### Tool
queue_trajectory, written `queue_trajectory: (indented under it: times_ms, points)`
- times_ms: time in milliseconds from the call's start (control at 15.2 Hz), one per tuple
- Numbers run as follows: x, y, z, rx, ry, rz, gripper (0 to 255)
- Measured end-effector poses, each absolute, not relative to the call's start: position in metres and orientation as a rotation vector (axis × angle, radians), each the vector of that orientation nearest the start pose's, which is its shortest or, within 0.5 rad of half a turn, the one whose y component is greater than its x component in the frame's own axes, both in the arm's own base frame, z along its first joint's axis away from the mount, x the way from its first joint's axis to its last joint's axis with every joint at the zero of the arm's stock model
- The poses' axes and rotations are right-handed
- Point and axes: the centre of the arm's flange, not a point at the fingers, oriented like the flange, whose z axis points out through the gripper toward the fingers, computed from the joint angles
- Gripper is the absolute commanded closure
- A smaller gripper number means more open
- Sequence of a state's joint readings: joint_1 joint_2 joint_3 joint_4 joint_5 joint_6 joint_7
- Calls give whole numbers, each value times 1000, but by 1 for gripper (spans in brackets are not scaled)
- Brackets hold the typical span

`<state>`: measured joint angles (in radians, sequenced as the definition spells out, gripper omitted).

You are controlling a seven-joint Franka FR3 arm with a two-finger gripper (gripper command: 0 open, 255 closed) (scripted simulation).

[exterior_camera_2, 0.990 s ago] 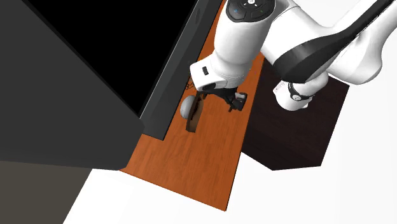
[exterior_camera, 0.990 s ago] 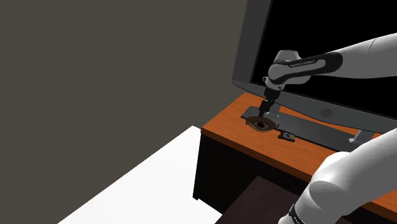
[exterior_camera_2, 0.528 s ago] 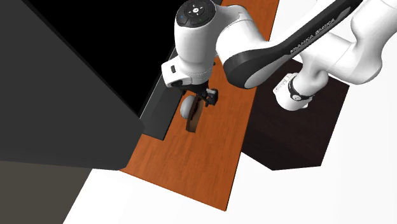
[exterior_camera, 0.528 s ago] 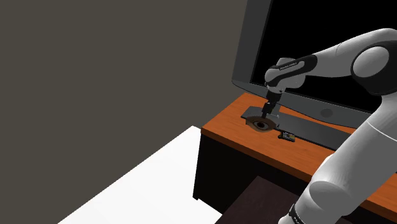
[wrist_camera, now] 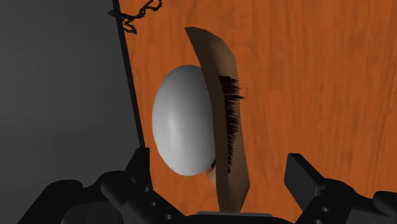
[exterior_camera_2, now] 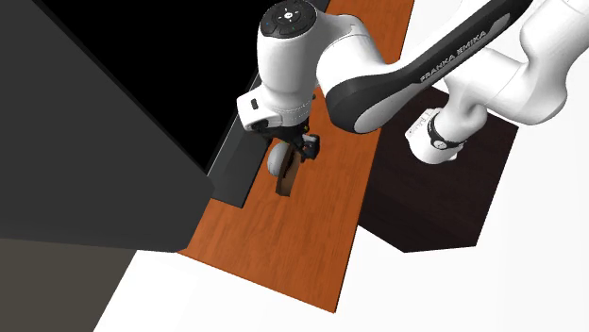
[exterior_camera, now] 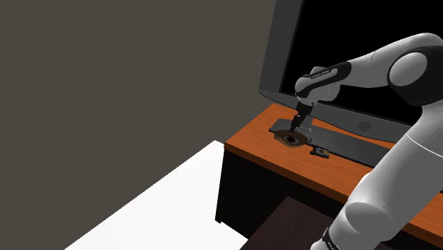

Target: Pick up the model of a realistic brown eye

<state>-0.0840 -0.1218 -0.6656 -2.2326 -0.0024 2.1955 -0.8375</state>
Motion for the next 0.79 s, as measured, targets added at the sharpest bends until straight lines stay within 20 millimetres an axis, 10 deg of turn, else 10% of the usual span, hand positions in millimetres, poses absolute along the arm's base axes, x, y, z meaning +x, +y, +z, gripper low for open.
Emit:
queue_trajectory:
  times_ms: [66, 132, 792]
  points:
    - [374, -355, 421, -3112, -137, -173, 0]
    - [375, -353, 419, -3118, -132, -165, 255]
    - [373, -353, 419, -3099, -135, -152, 255]
